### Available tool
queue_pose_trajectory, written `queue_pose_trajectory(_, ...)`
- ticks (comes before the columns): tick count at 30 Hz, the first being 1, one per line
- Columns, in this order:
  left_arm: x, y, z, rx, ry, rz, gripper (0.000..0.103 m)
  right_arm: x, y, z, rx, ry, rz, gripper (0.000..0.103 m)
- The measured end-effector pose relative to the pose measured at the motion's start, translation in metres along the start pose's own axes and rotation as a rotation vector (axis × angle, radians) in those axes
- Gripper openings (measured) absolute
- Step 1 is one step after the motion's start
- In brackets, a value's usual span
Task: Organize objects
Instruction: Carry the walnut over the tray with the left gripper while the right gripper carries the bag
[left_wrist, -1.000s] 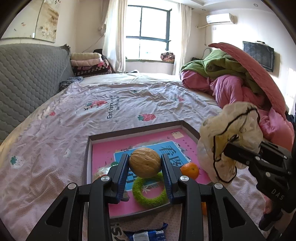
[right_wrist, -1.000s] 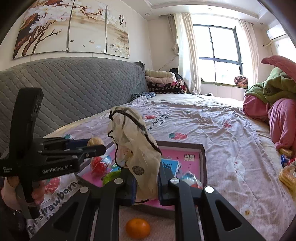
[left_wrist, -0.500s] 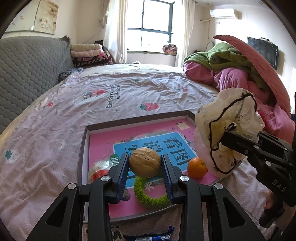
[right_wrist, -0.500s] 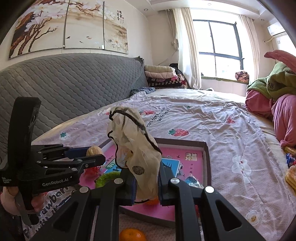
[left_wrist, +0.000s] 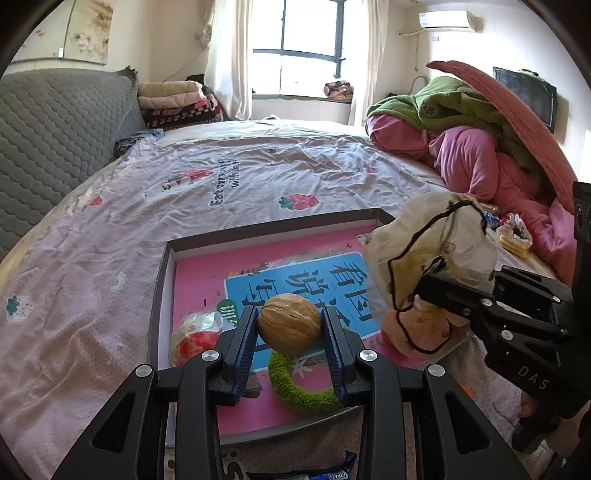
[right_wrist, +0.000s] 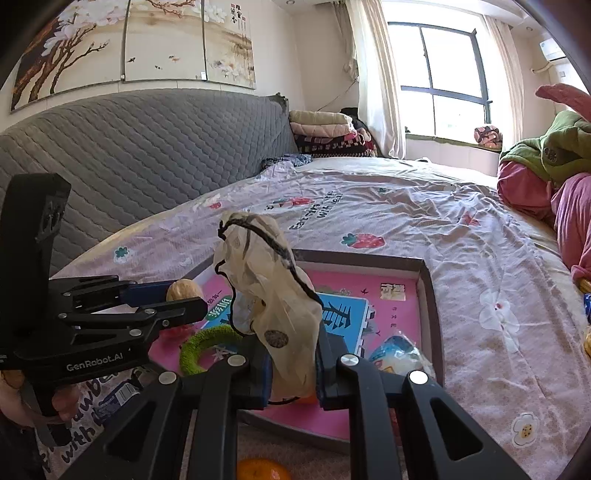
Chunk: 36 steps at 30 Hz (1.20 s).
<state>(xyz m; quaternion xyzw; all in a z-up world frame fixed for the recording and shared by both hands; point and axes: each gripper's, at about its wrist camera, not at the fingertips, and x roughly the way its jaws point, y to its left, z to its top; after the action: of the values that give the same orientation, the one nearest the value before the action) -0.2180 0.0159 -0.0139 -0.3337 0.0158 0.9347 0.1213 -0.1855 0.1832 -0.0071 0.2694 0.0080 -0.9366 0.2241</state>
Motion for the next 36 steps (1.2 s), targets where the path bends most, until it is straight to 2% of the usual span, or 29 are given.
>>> queue_pose_trajectory(13,0.016,0.002,-0.004,0.002,0.024,0.007,0.036,0.016,0.013,-0.01,-0.077,0.033,-0.015,0.018)
queue_pose_trajectory(22,0.021,0.0,-0.007,-0.006,0.042,-0.02,0.036,0.016,0.014,-0.011,-0.086,0.039,-0.026,0.018)
queue_pose_trajectory(30,0.025,-0.005,-0.011,0.003,0.063,-0.037,0.036,0.015,0.012,-0.011,-0.084,0.046,-0.035,0.022)
queue_pose_trajectory(36,0.025,-0.007,-0.012,0.006,0.067,-0.038,0.036,0.013,0.007,-0.011,-0.067,0.047,-0.05,0.029)
